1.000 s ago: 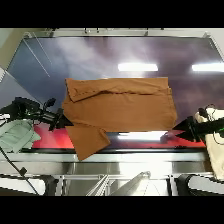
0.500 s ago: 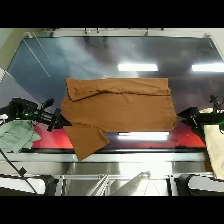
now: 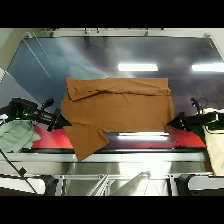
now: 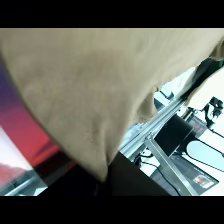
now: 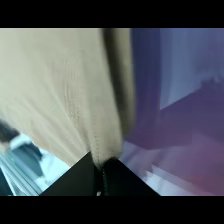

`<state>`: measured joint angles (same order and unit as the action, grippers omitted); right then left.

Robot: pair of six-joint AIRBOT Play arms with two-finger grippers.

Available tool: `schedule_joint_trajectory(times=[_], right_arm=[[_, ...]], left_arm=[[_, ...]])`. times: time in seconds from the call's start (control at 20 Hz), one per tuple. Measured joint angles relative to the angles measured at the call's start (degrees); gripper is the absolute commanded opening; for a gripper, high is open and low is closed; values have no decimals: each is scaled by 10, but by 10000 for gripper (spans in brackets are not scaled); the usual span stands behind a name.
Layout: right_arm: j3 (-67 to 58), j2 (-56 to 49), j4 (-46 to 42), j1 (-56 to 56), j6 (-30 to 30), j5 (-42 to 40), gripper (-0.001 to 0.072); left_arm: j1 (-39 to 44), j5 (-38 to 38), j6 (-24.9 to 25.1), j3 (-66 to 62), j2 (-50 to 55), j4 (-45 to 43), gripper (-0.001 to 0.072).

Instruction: Fold the shirts.

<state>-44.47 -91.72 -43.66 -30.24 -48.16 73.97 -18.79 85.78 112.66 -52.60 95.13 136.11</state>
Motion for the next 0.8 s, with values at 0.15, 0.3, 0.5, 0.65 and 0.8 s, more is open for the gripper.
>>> schedule_joint_trajectory(times=[0.15,0.3,0.5,0.65,0.8], right_arm=[[-9,-1,-23,1,3,37,16],[-35,11,-6,-7,-3,93,15],[-73,27,13,-21,-31,136,15],[-84,31,21,-25,-42,130,15],[-95,32,33,-29,-47,114,15]], left_arm=[[-1,28,12,-1,0,21,28],[-3,78,26,-11,0,43,29],[-20,114,31,-49,0,54,29],[-39,126,21,-84,0,57,28],[-58,131,2,-121,3,59,28]])
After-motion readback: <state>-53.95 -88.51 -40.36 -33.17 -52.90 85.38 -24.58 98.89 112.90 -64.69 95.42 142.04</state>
